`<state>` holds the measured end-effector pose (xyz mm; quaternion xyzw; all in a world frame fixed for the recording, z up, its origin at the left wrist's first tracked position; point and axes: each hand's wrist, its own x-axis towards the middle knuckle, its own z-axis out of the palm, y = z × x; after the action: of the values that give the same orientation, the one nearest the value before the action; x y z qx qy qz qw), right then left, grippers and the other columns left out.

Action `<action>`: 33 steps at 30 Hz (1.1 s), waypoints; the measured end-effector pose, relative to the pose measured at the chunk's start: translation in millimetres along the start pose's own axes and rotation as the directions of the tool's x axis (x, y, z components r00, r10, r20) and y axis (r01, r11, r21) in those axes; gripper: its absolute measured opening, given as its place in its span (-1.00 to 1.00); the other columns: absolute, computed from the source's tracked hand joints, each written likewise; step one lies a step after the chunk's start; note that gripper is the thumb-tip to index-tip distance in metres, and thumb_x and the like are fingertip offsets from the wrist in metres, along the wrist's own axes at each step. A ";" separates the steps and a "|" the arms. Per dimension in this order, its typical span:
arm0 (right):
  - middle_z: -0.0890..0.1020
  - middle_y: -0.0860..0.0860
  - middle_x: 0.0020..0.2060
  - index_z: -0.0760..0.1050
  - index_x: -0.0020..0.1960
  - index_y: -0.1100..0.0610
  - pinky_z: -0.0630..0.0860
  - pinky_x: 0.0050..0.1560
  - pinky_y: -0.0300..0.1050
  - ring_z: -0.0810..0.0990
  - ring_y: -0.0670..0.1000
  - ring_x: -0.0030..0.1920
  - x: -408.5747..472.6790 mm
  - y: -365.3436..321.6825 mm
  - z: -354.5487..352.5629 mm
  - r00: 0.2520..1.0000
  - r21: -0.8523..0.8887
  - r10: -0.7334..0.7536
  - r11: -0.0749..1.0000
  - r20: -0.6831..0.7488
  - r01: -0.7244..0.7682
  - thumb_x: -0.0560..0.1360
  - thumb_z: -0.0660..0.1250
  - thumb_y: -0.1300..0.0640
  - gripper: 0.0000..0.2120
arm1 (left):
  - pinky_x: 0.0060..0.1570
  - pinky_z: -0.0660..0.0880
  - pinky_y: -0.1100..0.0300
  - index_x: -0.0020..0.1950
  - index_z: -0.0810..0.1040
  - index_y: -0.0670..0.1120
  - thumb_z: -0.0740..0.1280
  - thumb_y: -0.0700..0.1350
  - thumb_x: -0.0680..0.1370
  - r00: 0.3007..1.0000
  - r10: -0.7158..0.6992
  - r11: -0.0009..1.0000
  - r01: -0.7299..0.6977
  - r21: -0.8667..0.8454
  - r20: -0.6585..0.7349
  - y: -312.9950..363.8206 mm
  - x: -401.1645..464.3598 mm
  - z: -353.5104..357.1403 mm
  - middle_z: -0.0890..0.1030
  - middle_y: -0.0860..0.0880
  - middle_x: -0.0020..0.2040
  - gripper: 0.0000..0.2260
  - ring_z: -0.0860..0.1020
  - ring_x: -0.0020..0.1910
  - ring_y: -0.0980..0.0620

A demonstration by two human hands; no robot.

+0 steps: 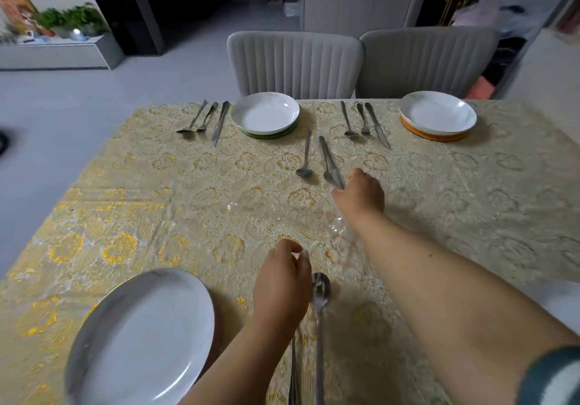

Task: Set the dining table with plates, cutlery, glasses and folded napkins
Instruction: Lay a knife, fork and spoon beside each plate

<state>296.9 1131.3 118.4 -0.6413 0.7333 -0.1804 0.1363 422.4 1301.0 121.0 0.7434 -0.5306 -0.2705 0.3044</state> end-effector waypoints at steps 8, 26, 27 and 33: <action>0.57 0.15 0.09 0.50 0.16 0.23 0.52 0.03 -0.02 0.56 0.15 0.08 26.6 9.5 29.8 0.997 -0.167 0.018 0.986 0.082 -0.004 0.54 0.21 0.26 -0.78 | -0.31 0.56 -0.08 0.00 0.44 0.07 0.18 0.02 0.62 1.000 -0.013 0.996 0.012 -0.091 -0.005 -1.5 5.3 6.7 0.57 0.02 -0.33 -0.92 0.56 -0.42 0.02; 0.65 0.10 -0.13 0.36 -0.23 0.08 0.59 -0.23 -0.12 0.68 0.07 -0.15 -3.8 42.2 -31.5 0.982 0.560 0.176 0.821 -0.066 -0.110 0.54 0.24 0.30 -0.78 | -0.30 0.47 0.13 0.14 0.45 -0.22 0.17 -0.16 0.65 0.920 -0.340 0.601 0.370 -0.709 0.193 20.1 12.8 0.8 0.50 -0.12 -0.19 -0.84 0.49 -0.28 0.00; 0.65 0.09 -0.12 0.34 -0.25 0.06 0.55 -0.31 -0.22 0.68 0.03 -0.17 -11.5 45.9 -37.0 0.983 0.613 0.179 0.782 -0.039 -0.118 0.55 0.25 0.31 -0.75 | -0.28 0.48 0.13 0.17 0.42 -0.27 0.15 -0.18 0.65 0.908 -0.347 0.517 0.394 -0.760 0.235 19.9 15.9 -1.1 0.46 -0.13 -0.19 -0.81 0.49 -0.27 0.00; 0.62 0.13 -0.15 0.40 -0.20 0.13 0.57 0.04 -0.05 0.69 0.11 -0.07 -52.0 66.9 -49.8 0.976 0.840 0.165 0.502 0.143 -0.208 0.53 0.29 0.35 -0.81 | 0.10 0.54 0.00 0.35 0.32 -0.28 0.16 -0.21 0.64 0.834 -0.397 0.229 0.495 -0.838 0.384 16.5 34.1 -7.1 0.48 -0.25 0.07 -0.70 0.55 0.08 -0.17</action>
<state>223.1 1194.8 132.1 -0.4139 0.6134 -0.4848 0.4663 427.2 1265.5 135.2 0.5531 -0.0677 -0.6242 0.5476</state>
